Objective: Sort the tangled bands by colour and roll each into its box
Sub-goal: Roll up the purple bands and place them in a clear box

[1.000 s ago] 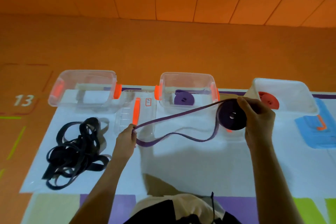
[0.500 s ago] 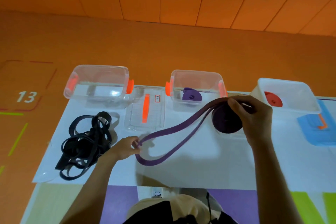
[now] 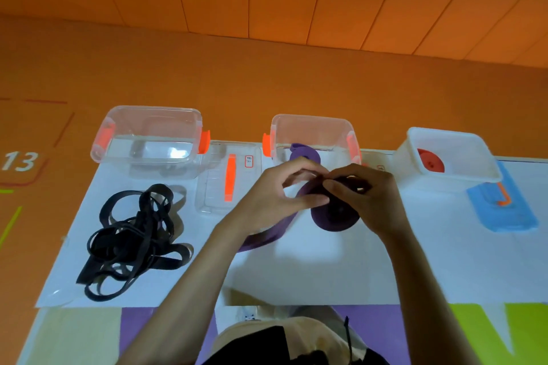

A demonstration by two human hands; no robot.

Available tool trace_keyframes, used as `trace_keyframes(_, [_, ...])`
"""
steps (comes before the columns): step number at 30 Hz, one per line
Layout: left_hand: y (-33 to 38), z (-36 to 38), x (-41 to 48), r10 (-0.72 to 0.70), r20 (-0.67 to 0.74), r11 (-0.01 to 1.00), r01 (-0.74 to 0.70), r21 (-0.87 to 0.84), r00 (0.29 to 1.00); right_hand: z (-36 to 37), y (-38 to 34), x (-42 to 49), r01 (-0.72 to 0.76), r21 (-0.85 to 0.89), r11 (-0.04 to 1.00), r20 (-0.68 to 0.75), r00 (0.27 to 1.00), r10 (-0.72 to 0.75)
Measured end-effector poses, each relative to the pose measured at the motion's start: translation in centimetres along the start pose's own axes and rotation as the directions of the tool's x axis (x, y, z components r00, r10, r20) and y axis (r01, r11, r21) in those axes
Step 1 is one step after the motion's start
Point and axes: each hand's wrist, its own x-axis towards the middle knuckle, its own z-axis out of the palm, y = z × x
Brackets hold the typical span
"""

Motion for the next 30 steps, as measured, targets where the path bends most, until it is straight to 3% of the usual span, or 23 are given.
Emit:
trace_keyframes(3, [-0.5, 0.9, 1.1, -0.006, -0.075, 0.999, 0.002, -0.049, 0.997, -0.6, 0.1, 0.6, 0.023, 0.03, 0.999, -0.014, 1.0, -0.023])
trace_keyframes(8, [-0.7, 2.0, 2.9, -0.047, -0.183, 0.996, 0.032, -0.086, 0.982, -1.3, 1.9, 1.6, -0.048, 0.087, 0.995, -0.096, 0.994, 0.057])
trace_keyframes(15, [-1.6, 3.2, 5.5, -0.155, -0.247, 0.971, 0.102, -0.215, 0.957, -4.0, 4.7, 2.2, -0.227, 0.359, 0.906, 0.063, 0.974, 0.219])
trace_keyframes(20, [-2.2, 4.5, 7.2, -0.26, -0.3, 0.949, 0.185, -0.257, 0.918, -5.0, 6.2, 3.0, -0.21, 0.41, 0.888, -0.006, 0.972, 0.233])
trace_keyframes(26, [-1.9, 5.3, 8.6, -0.257, -0.294, 0.943, 0.173, -0.284, 0.92, -4.6, 7.7, 4.3, -0.173, 0.443, 0.88, -0.118, 0.961, 0.249])
trace_keyframes(30, [-1.9, 5.8, 8.8, -0.26, -0.337, 0.952, 0.181, -0.248, 0.905, -4.2, 8.9, 5.0, -0.223, 0.556, 0.801, -0.072, 0.947, 0.313])
